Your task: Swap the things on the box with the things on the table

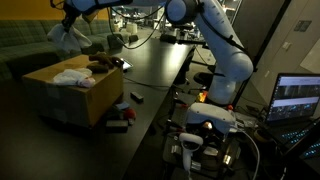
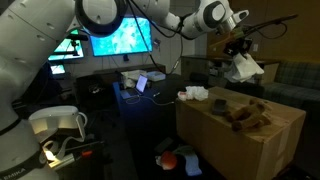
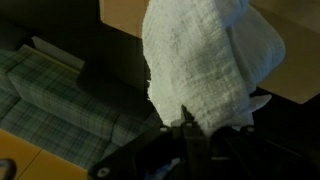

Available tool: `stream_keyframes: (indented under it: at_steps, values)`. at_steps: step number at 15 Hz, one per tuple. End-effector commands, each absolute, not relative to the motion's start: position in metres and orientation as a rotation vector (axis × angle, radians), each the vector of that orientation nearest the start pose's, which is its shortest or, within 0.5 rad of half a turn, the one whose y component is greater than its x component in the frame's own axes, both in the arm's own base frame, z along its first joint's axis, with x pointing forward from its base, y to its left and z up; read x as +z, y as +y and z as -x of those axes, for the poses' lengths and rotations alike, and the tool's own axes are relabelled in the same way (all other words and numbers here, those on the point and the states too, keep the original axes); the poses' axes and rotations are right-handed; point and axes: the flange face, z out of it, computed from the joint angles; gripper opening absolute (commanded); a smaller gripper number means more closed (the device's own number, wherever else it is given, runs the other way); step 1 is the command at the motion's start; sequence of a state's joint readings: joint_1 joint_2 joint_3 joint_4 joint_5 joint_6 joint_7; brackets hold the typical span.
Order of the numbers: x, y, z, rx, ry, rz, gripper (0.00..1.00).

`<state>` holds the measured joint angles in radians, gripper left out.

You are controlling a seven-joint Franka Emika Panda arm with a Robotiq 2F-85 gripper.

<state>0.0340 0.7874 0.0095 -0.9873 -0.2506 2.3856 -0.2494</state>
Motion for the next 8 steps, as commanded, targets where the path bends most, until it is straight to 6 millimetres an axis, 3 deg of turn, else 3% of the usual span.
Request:
stream_keyframes:
  at_steps: [1,6,8]
  values:
    - [0.517,-0.003,-0.771,-0.982,-0.554,3.237,0.02]
    - [0.559,-0.072,-0.718,-0.991,-0.266,3.317,0.02]
    - [0.566,-0.103,-0.692,-0.977,-0.126,3.354,0.02]
